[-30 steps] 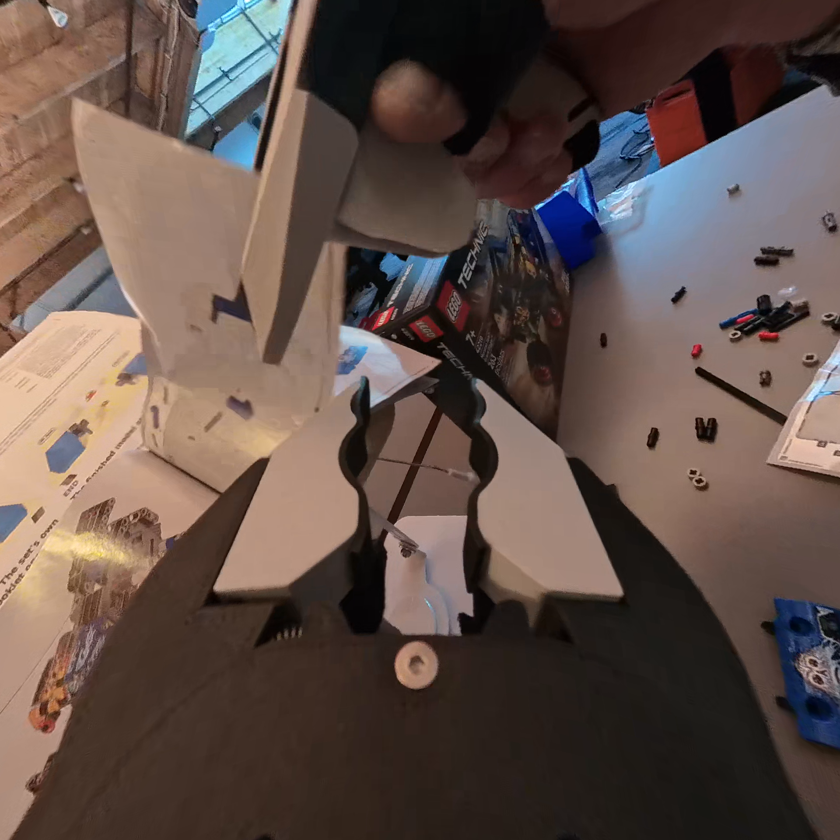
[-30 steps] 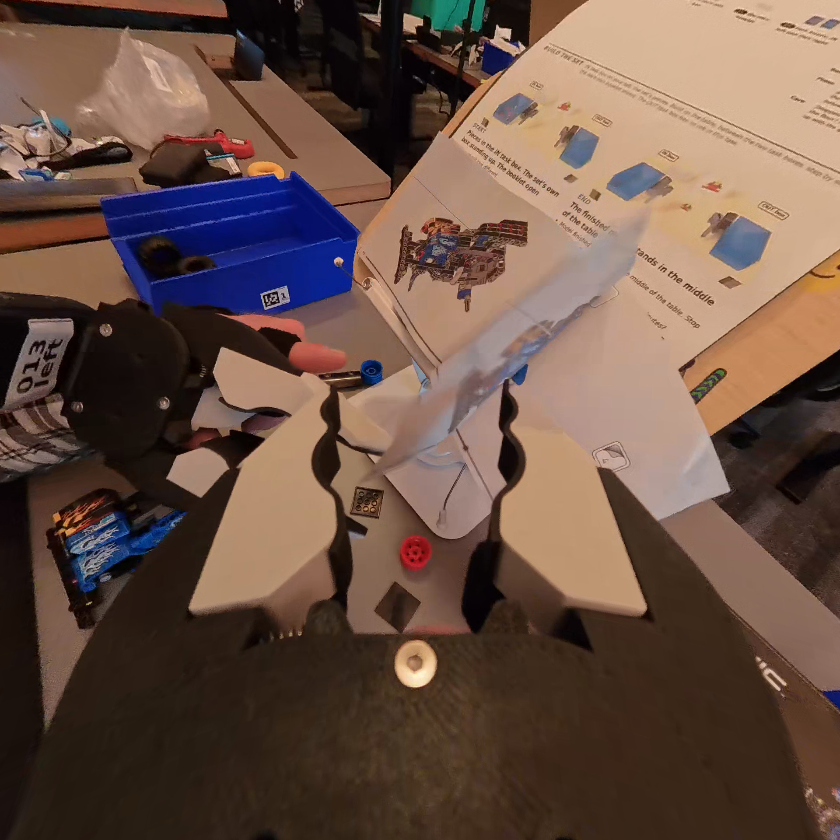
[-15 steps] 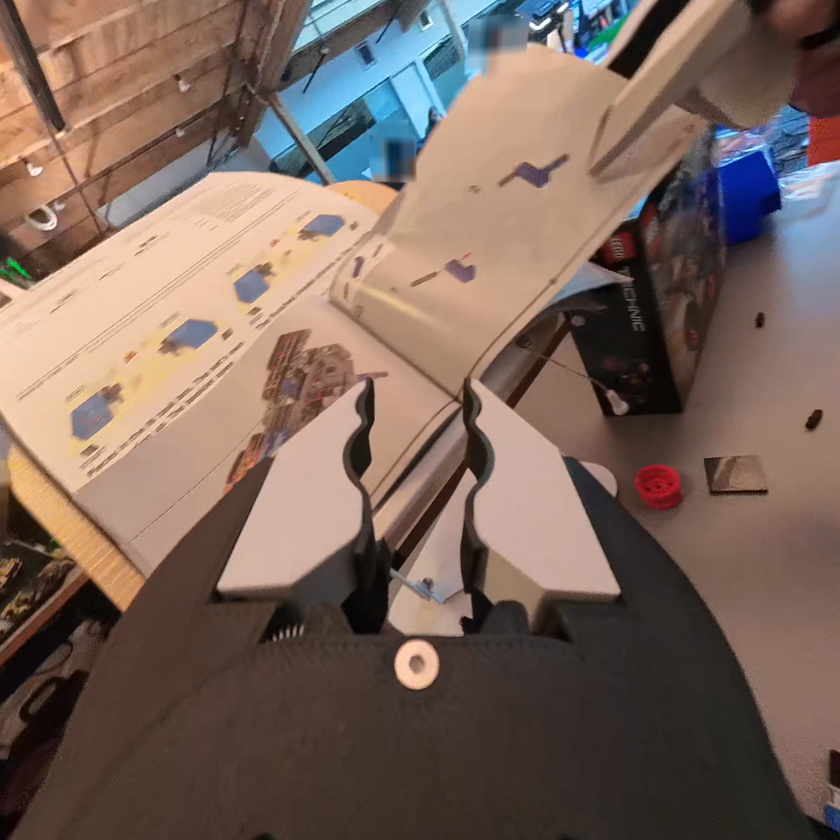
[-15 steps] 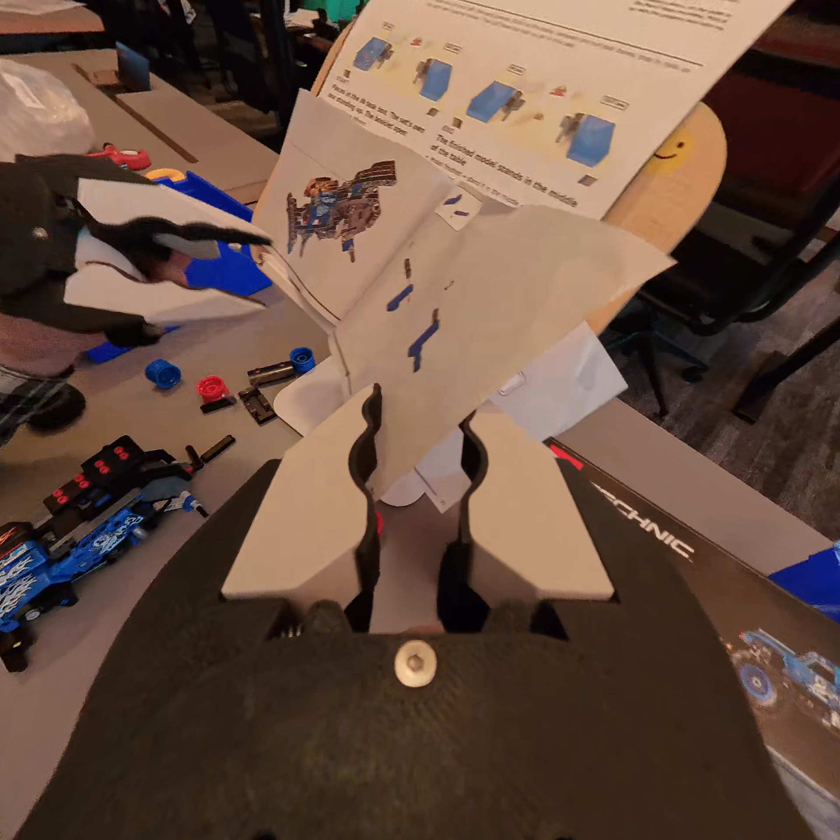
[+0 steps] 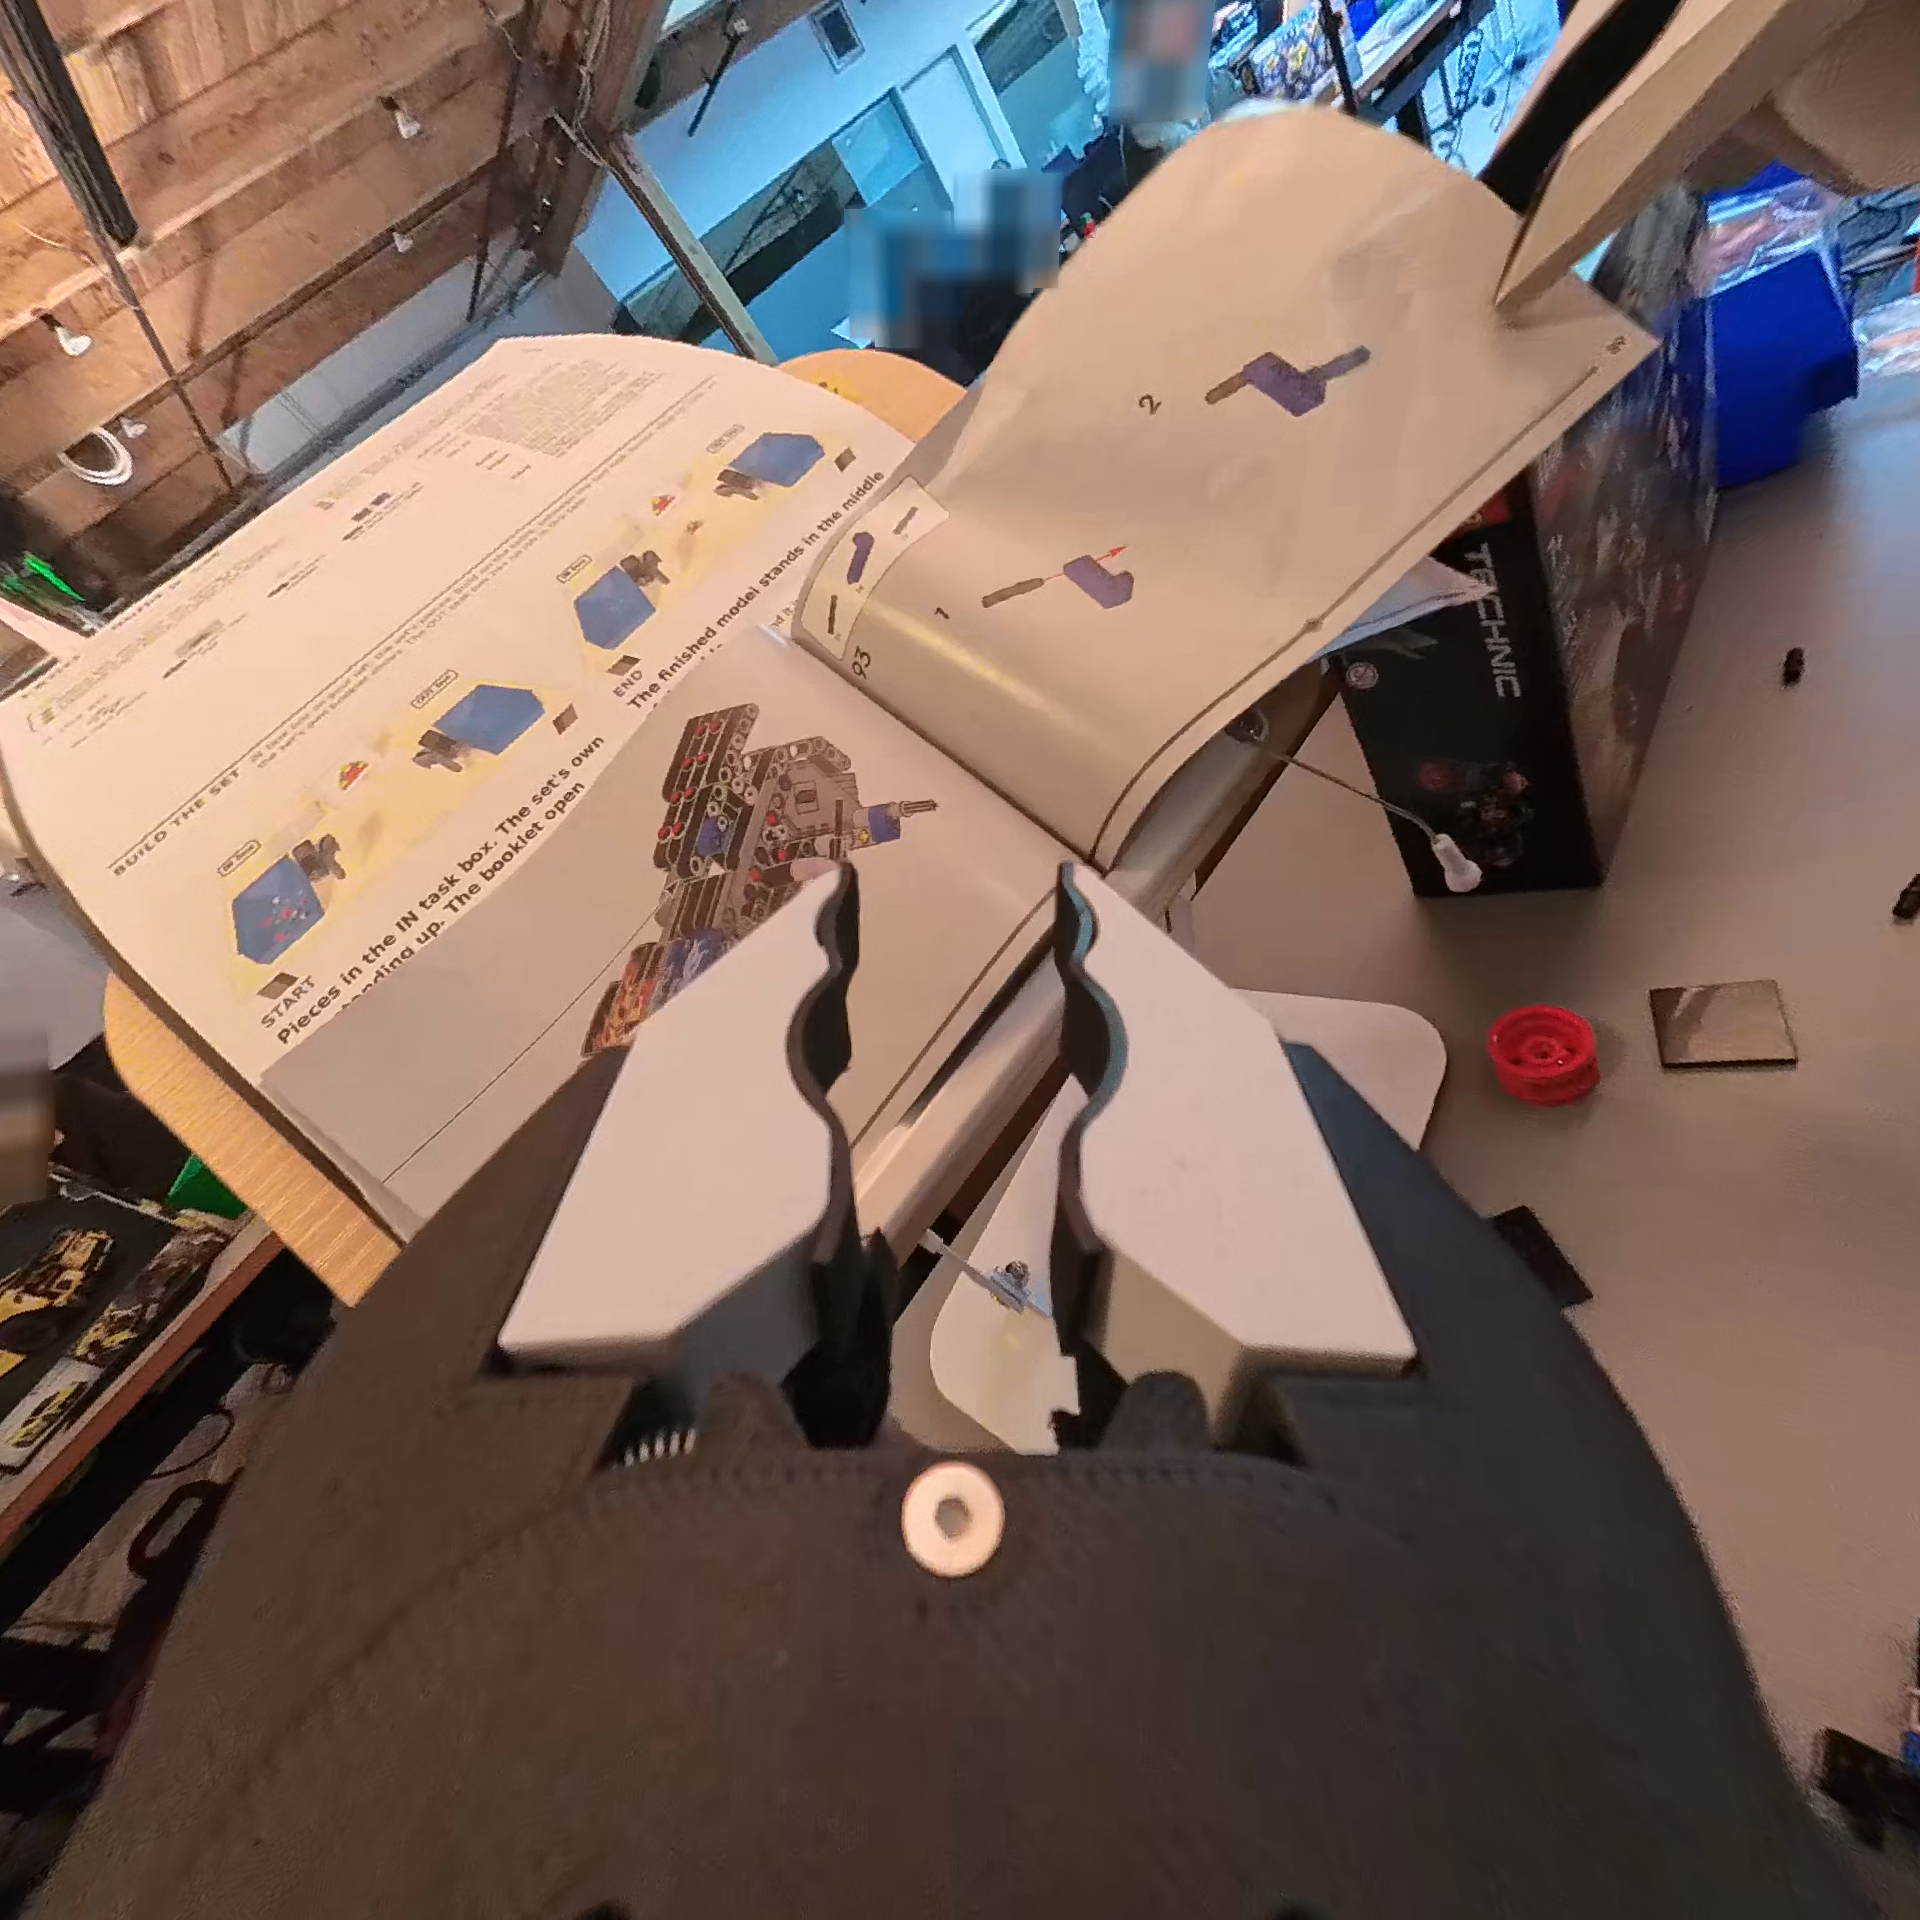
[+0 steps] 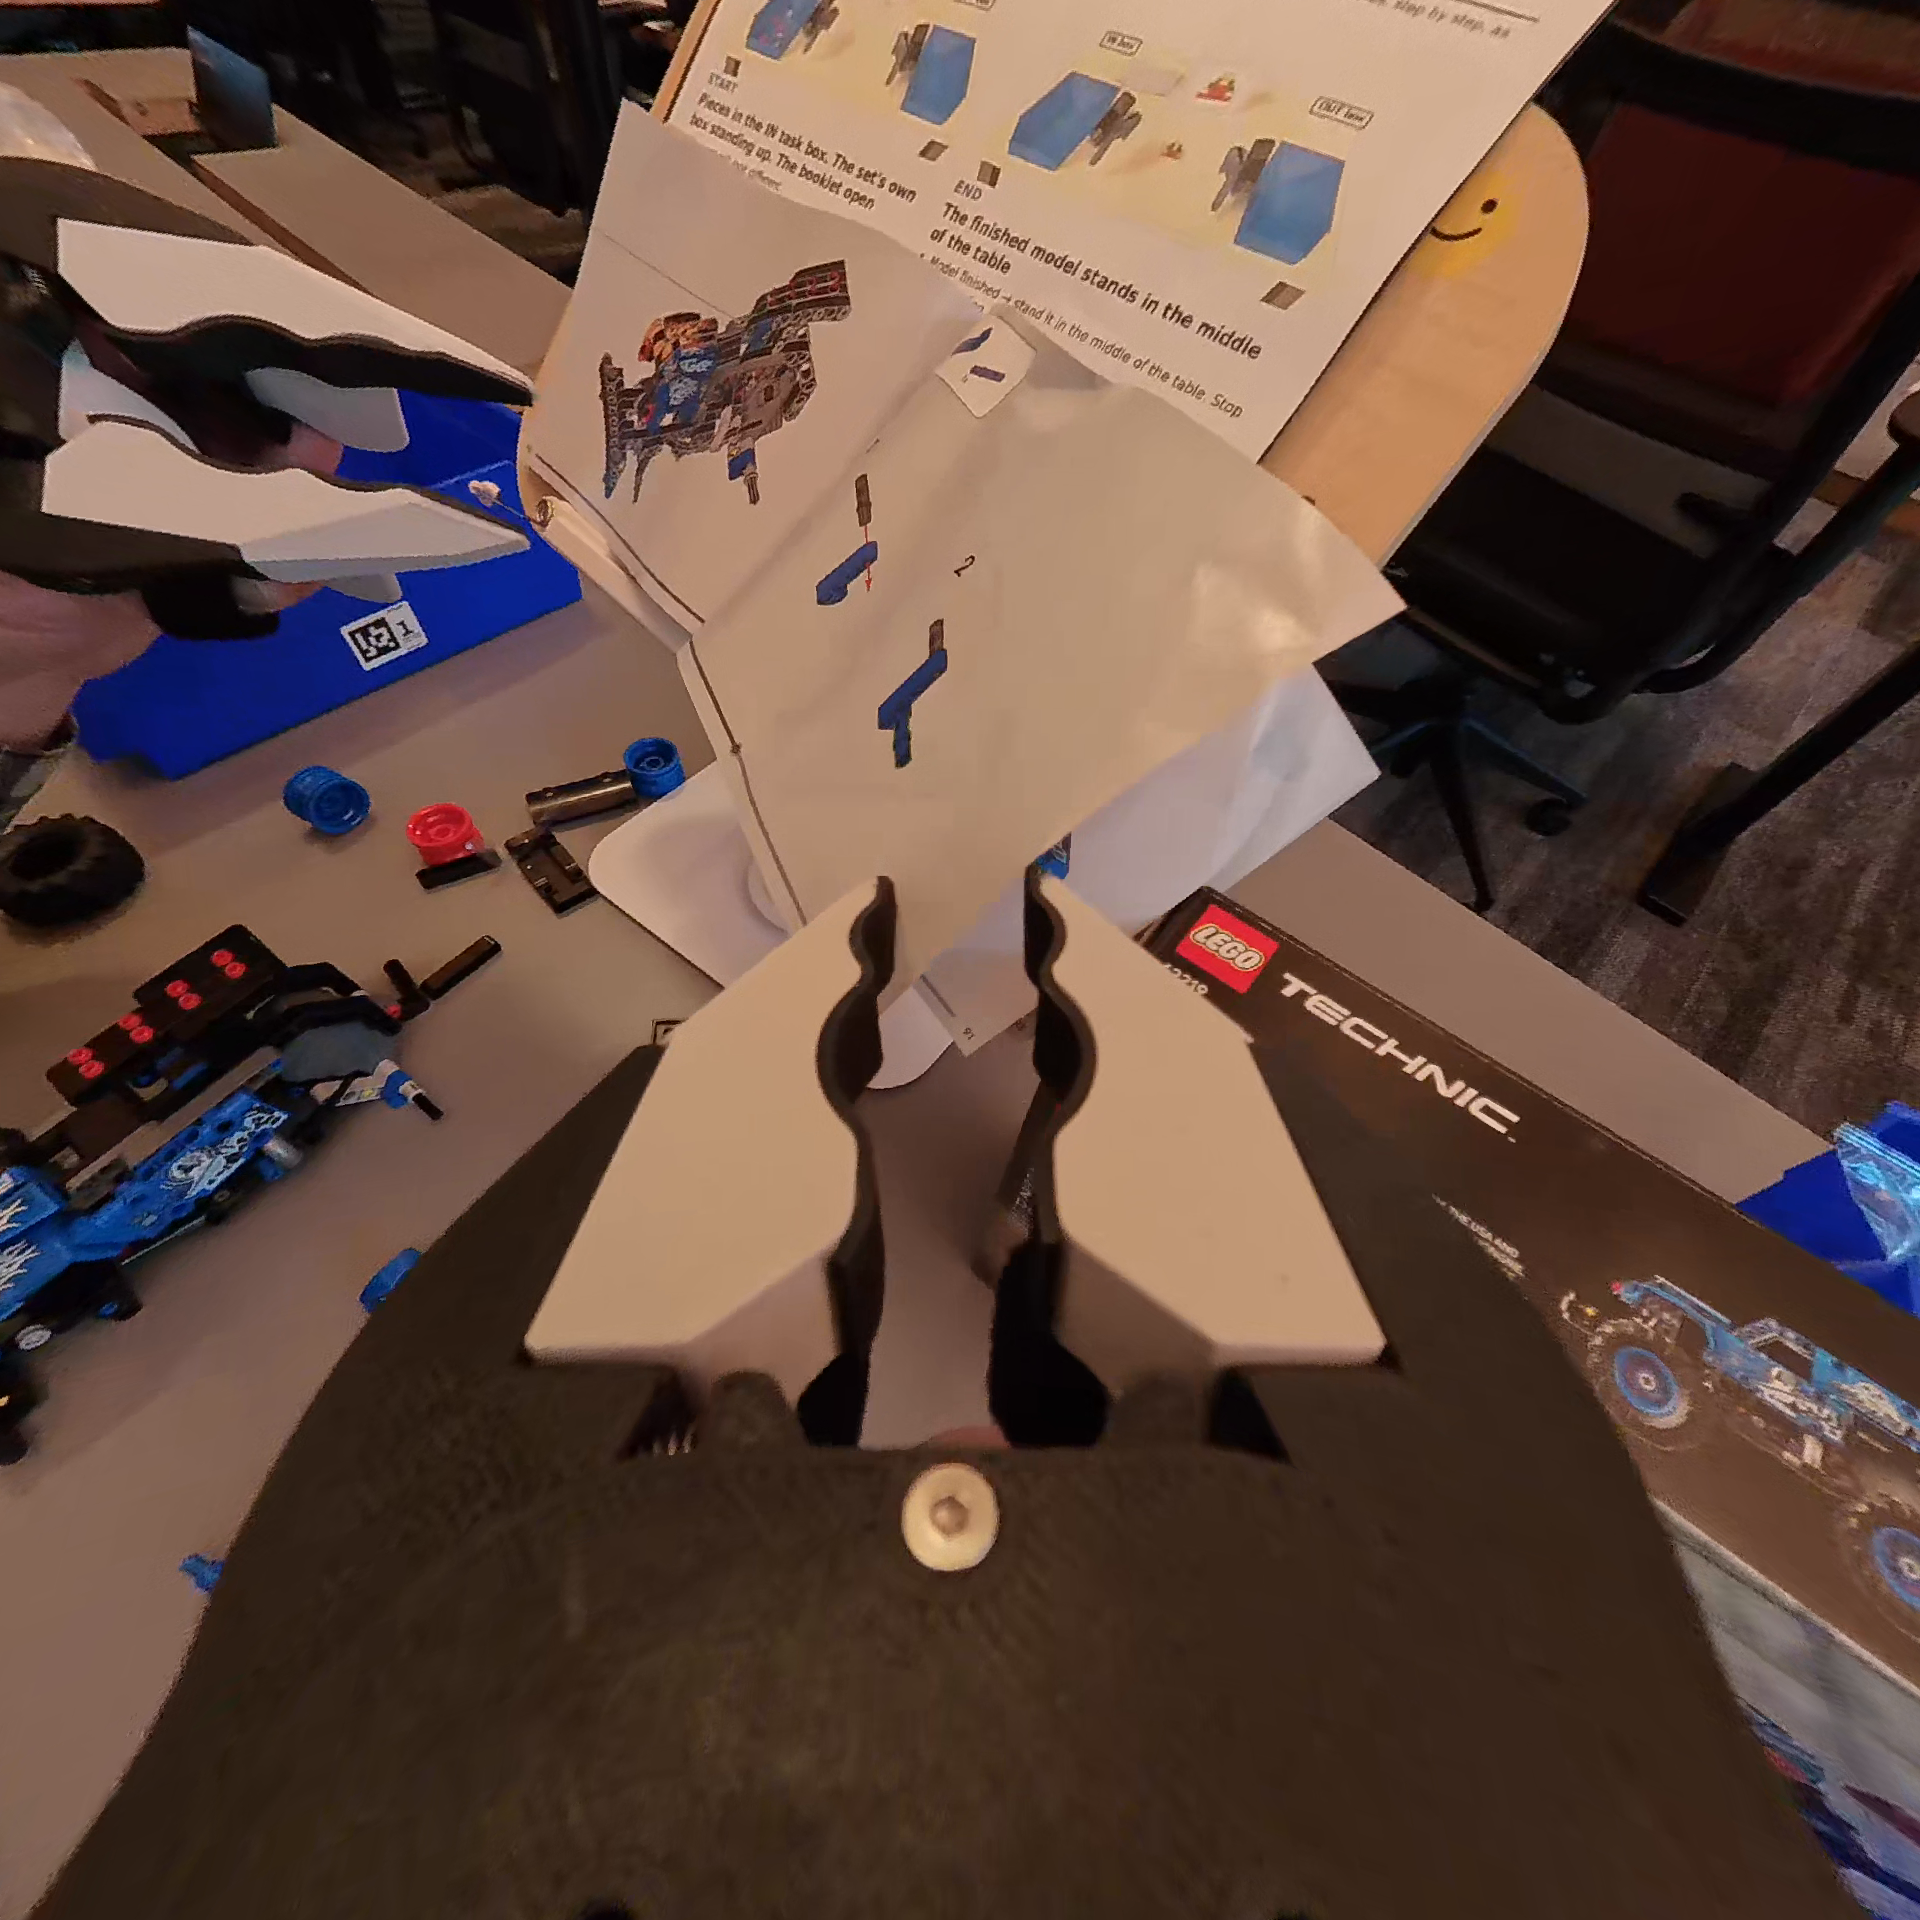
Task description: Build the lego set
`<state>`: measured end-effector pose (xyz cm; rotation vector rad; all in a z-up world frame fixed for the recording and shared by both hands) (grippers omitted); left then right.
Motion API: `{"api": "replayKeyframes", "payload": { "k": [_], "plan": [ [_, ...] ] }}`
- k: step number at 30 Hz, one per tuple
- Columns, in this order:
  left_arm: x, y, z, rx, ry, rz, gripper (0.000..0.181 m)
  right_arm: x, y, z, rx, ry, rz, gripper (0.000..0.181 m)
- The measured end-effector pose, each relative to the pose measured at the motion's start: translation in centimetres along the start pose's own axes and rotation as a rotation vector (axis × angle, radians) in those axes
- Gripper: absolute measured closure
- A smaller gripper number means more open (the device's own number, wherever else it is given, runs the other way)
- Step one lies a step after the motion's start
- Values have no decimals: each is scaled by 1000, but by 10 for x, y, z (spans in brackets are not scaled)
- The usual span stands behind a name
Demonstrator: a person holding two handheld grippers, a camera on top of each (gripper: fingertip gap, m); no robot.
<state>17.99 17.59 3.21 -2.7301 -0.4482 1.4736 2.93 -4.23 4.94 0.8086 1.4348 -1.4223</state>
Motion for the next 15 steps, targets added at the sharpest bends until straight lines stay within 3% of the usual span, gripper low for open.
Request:
{"api": "replayKeyframes", "payload": {
  "k": [5, 15],
  "plan": [
    [6, 5, 5, 27, 13, -35, 145, 4, 3, 1, -31, 4, 15, 180],
    [18, 15, 14, 74, 40, -106, 144, 7, 7, 13, -26, 54, 23, 181]
  ]
}}
Point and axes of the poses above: each gripper's, where its closed fingertips meet, y out along the fingers, x out of its underside, z = x × y across the jaws, the point moved 7 cm from there along -y, back along the fingers, and after that the axes turned 3 degrees about x, right-handed, at the moved point
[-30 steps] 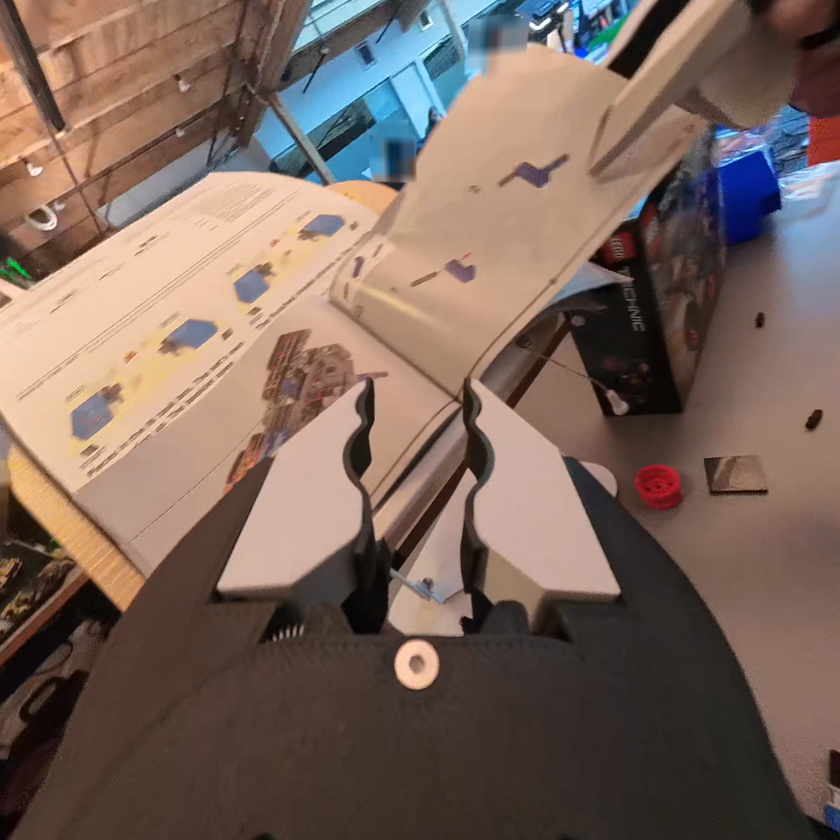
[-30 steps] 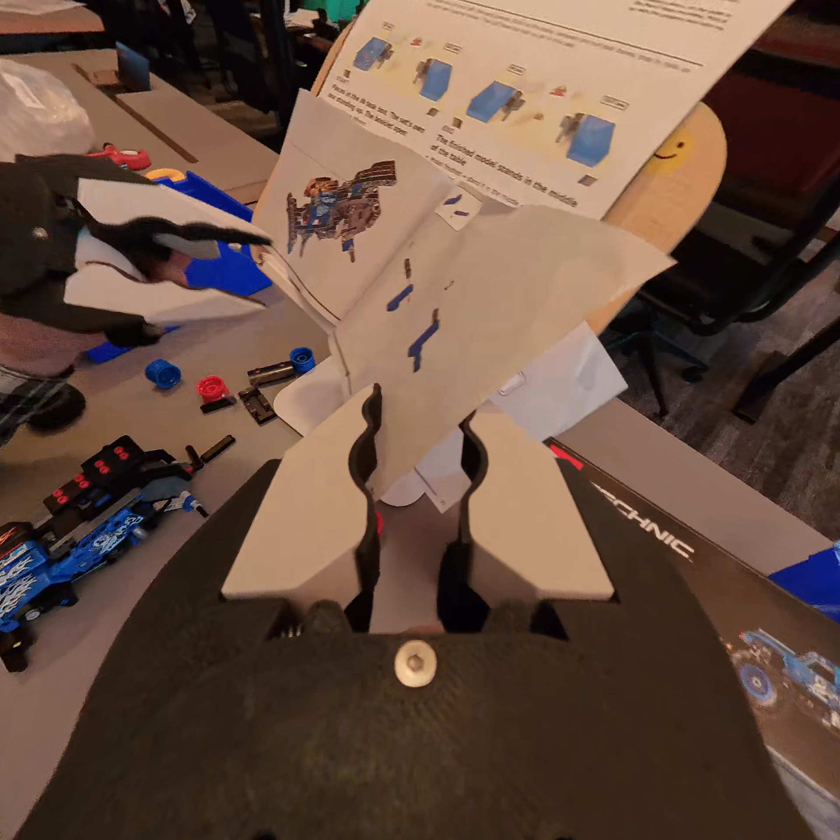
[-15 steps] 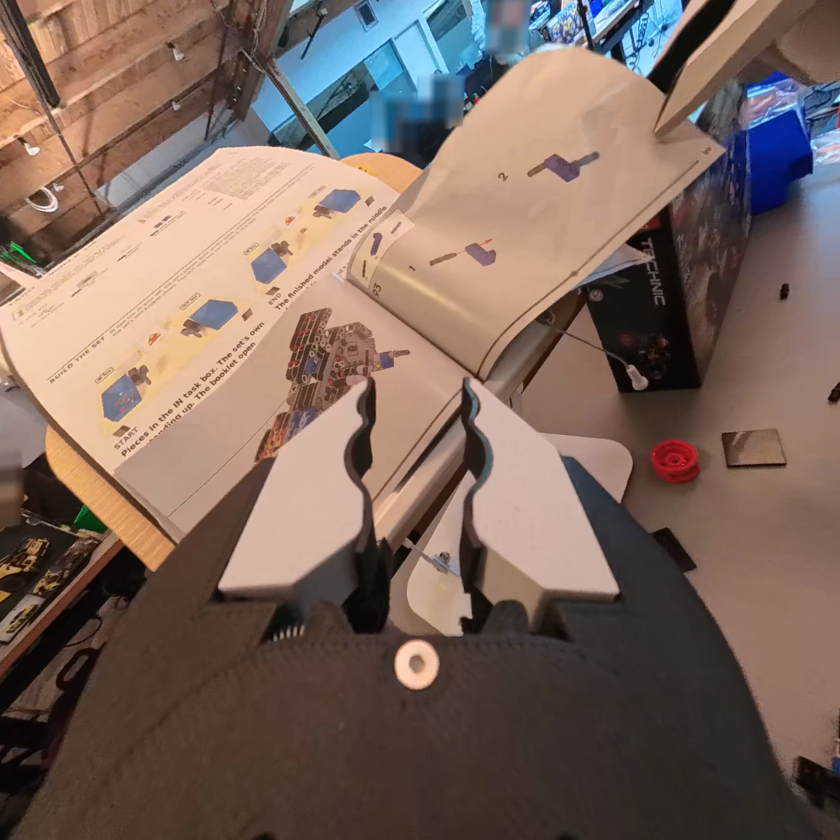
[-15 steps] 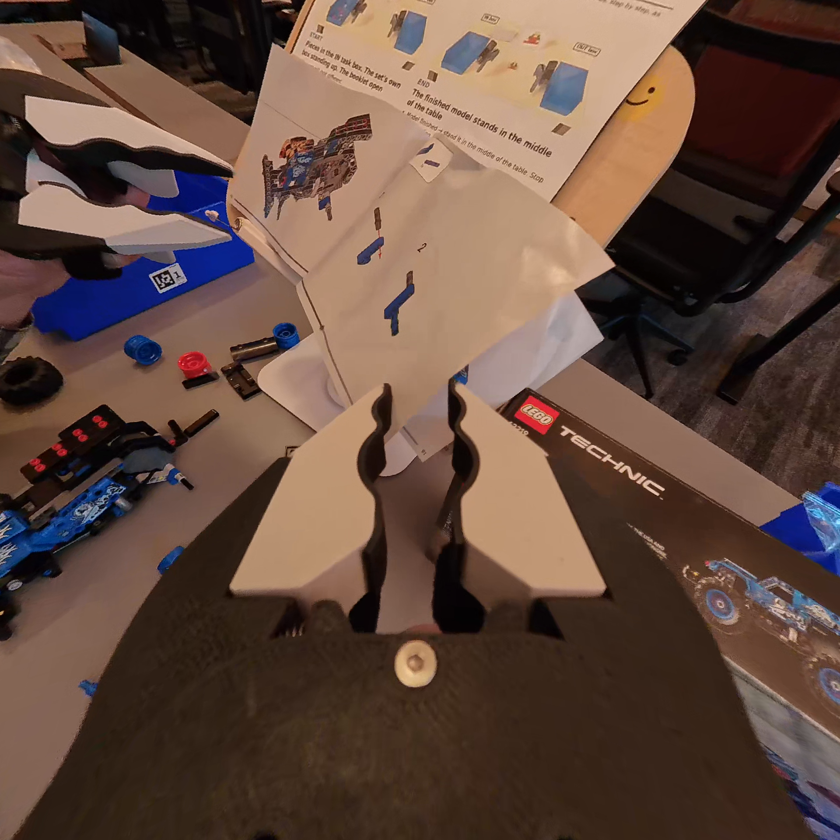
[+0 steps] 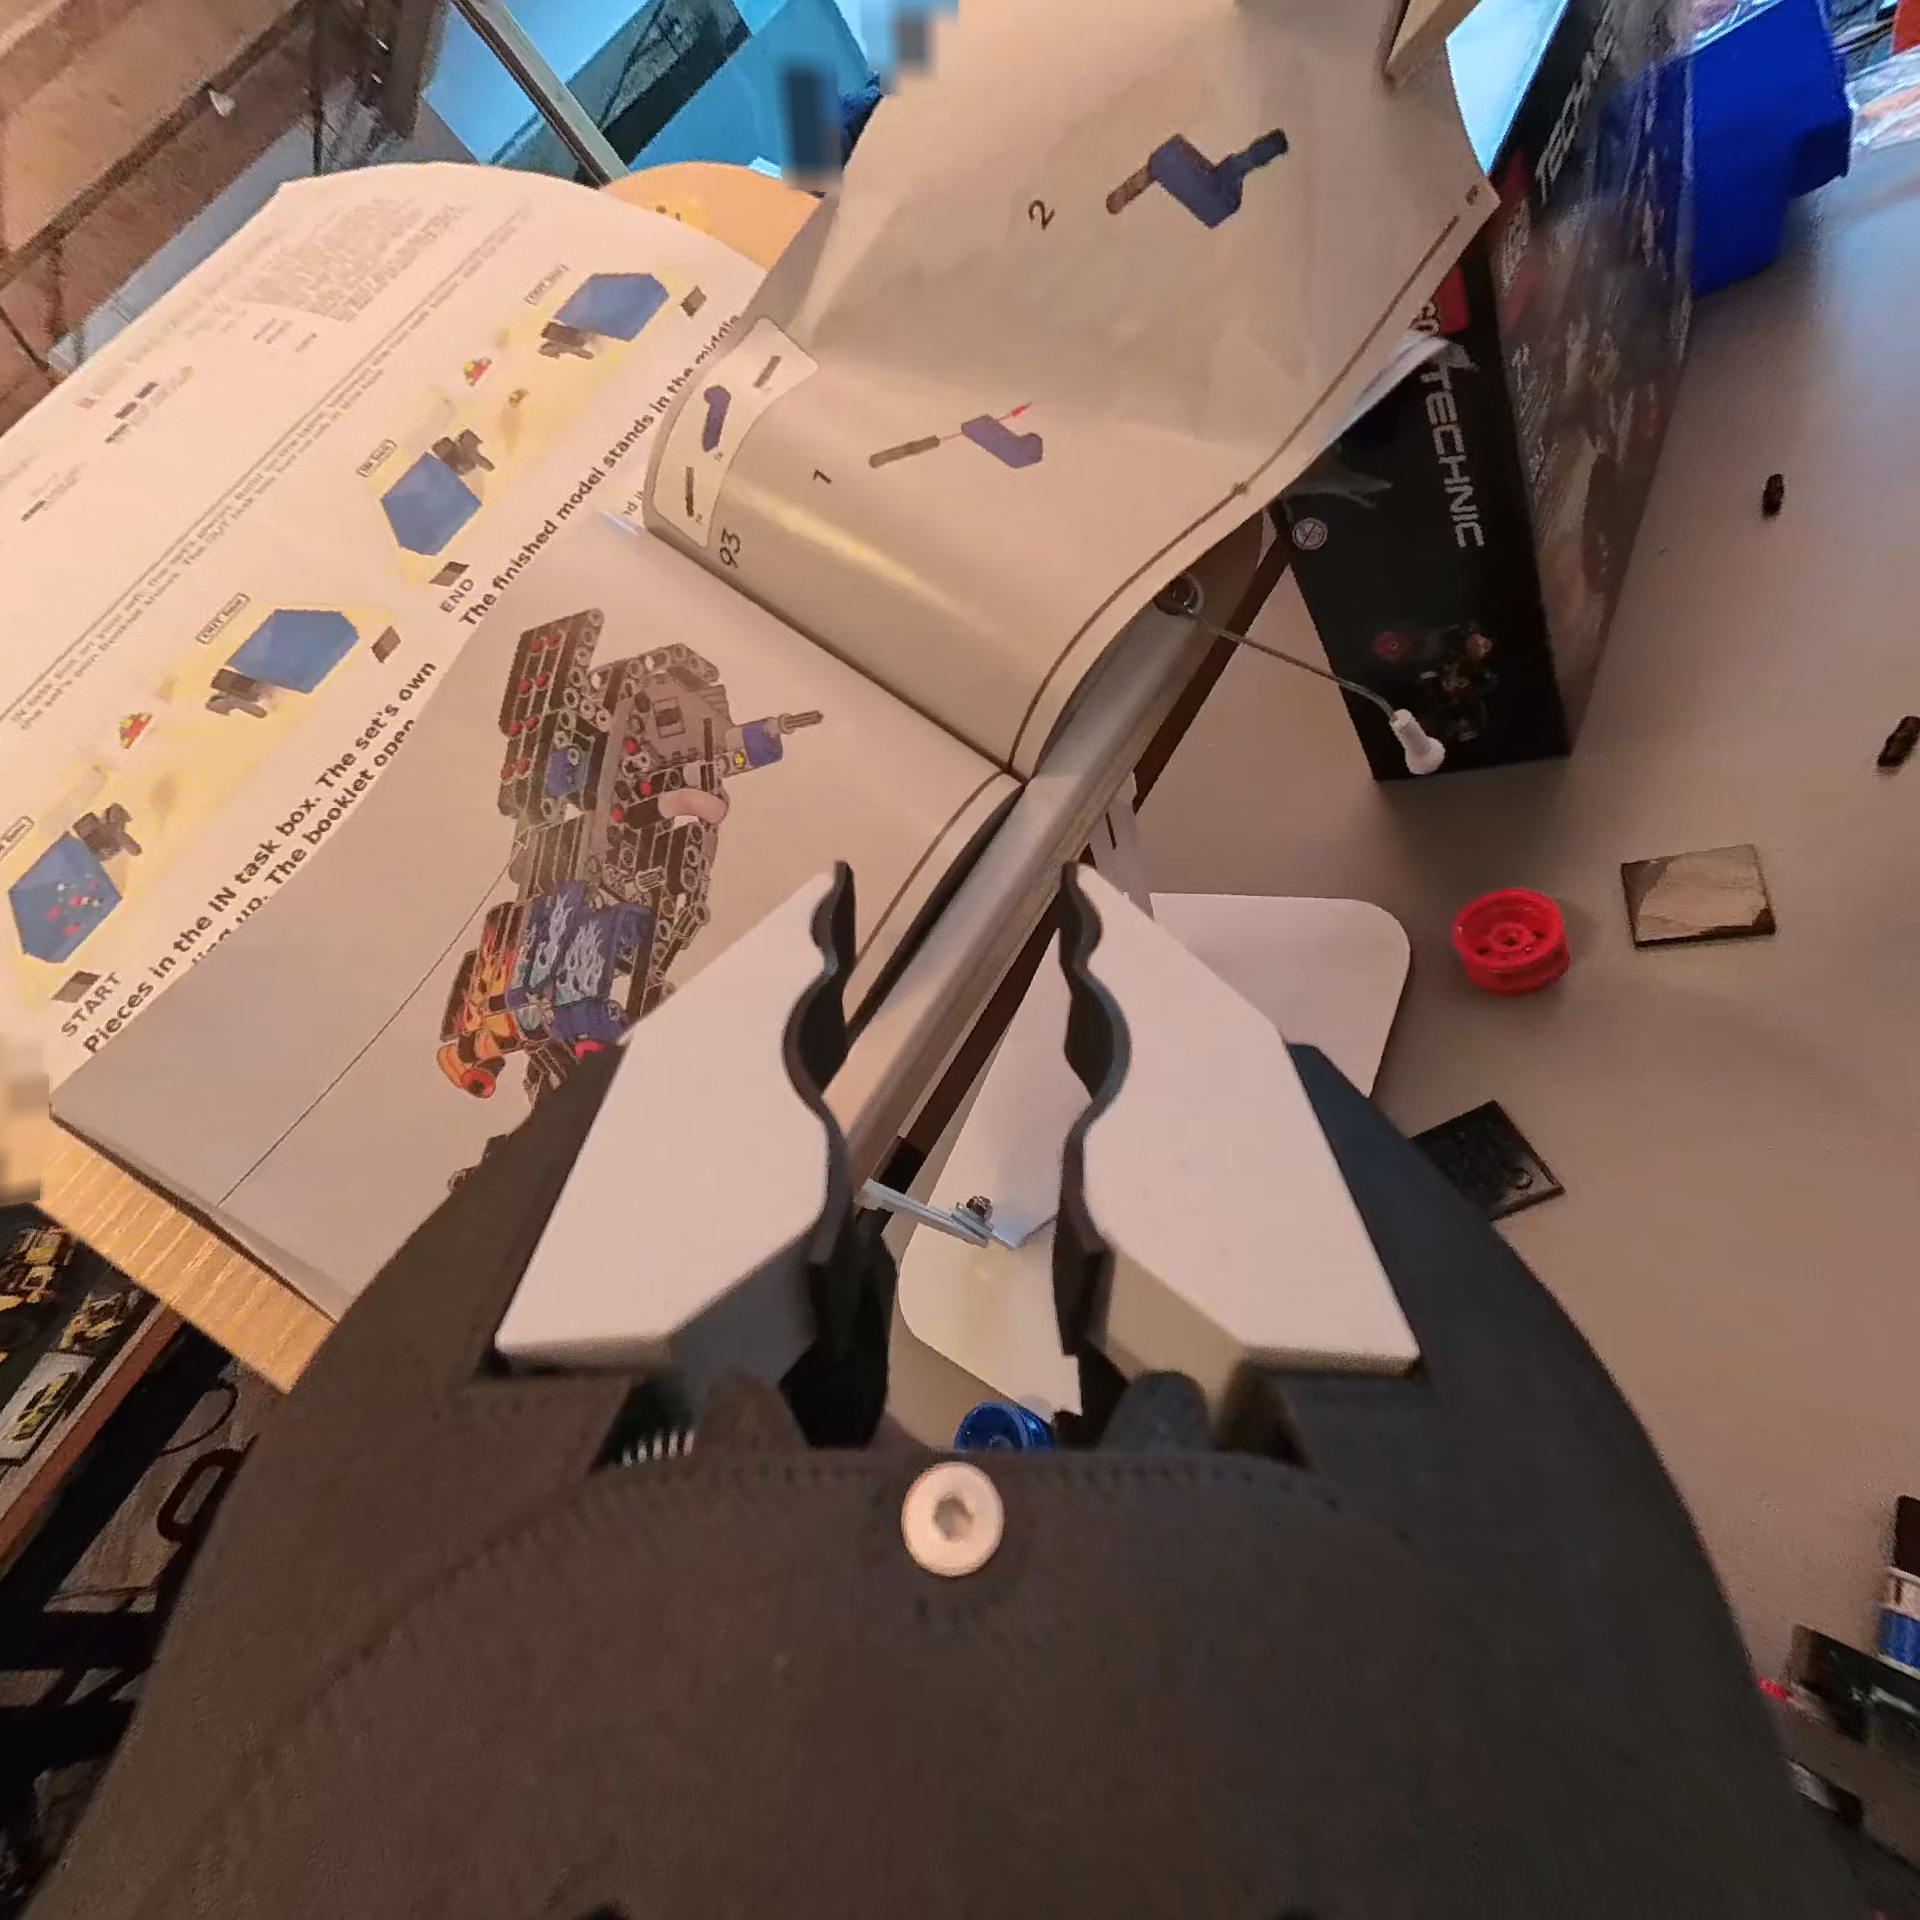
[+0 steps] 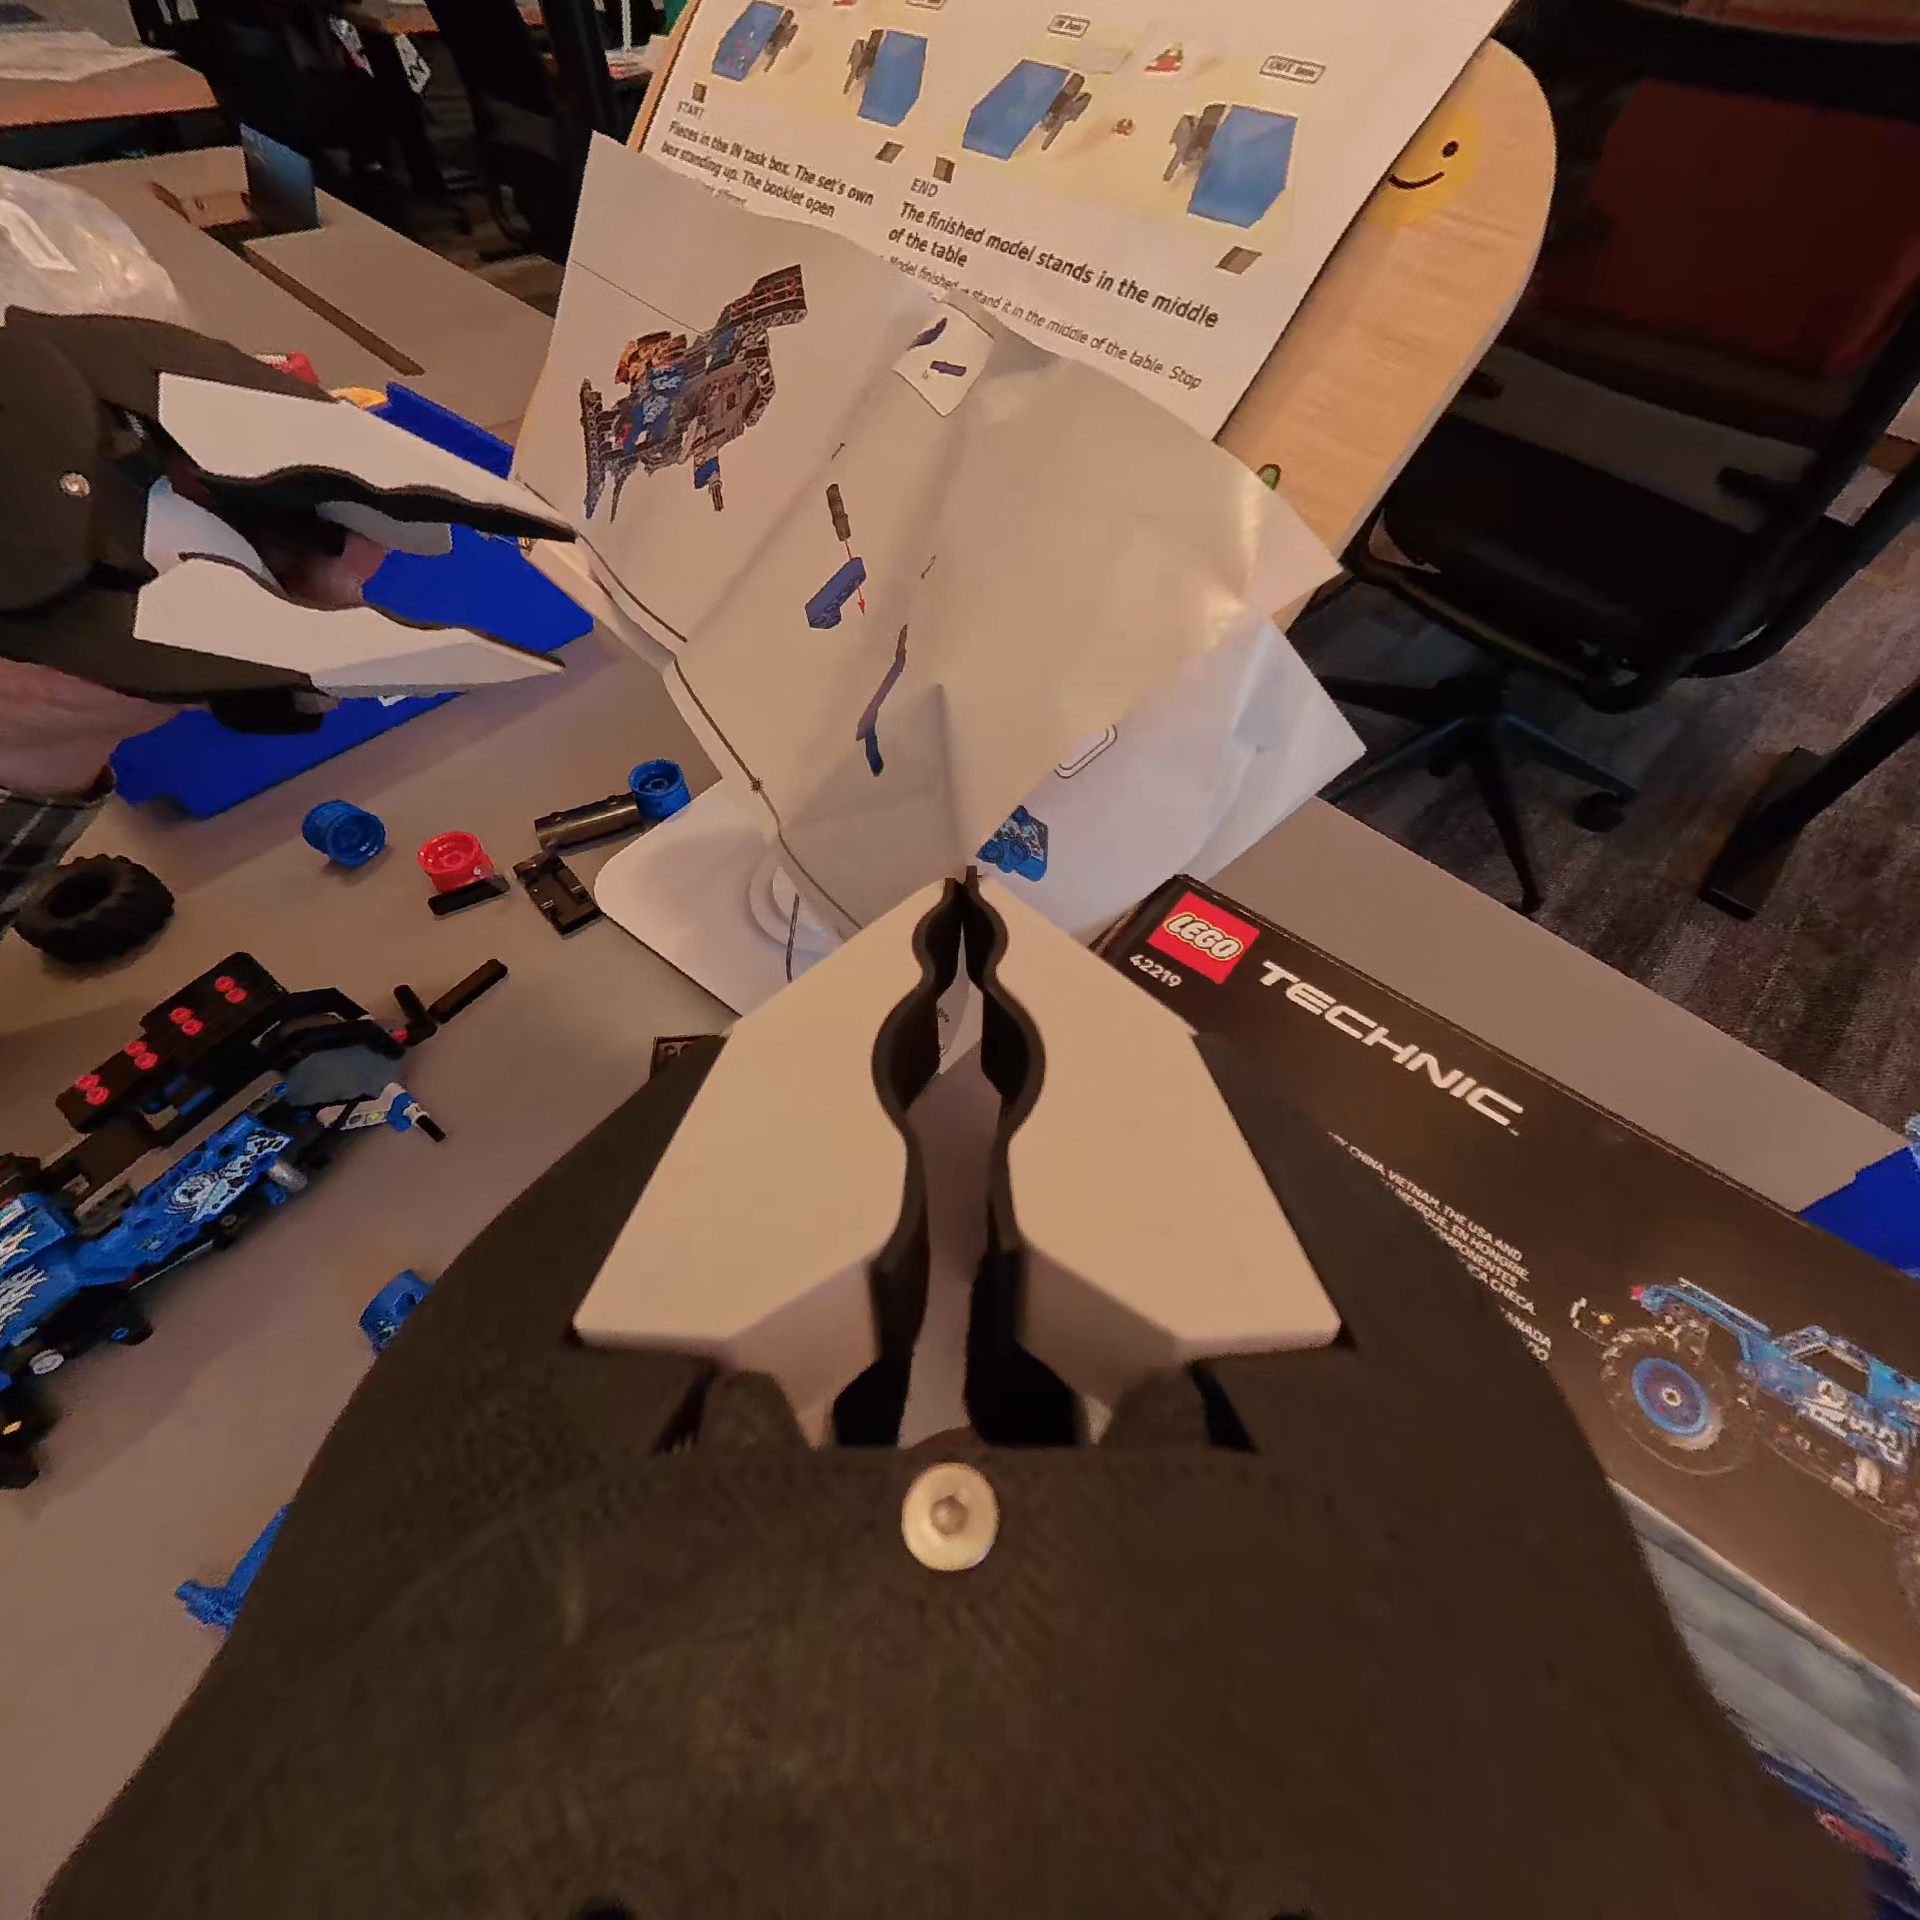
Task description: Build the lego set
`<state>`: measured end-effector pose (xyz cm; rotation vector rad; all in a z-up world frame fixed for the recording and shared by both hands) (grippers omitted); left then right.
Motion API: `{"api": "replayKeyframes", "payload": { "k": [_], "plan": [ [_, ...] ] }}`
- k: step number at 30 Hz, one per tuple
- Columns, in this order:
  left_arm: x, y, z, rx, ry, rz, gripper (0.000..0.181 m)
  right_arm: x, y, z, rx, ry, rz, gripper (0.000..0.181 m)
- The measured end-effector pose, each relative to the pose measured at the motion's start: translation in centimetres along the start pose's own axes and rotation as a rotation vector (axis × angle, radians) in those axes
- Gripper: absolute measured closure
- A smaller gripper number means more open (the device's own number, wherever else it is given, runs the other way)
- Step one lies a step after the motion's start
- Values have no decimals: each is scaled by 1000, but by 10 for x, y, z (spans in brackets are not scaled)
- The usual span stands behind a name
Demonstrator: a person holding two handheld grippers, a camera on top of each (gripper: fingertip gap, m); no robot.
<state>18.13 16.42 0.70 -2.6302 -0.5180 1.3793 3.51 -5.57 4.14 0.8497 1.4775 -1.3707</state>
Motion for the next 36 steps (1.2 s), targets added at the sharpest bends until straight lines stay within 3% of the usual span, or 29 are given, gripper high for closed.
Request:
{"api": "replayKeyframes", "payload": {
  "k": [17, 36],
  "plan": [
    [21, 9, -4, 5, -50, -49, 141, 6, 2, 5, -51, 59, 9, 181],
    [23, 8, -5, 0, -48, -55, 141, 4, -1, 4, -66, 63, 10, 181]
  ]
}}
Point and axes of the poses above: each gripper's, where its closed fingertips meet, y out along the fingers, x out of its underside, z = x × y across the jaws, the point moved 7 cm from there along -y, back along the fingers, and after that the axes turned 3 degrees about x, right-handed, at the moved point
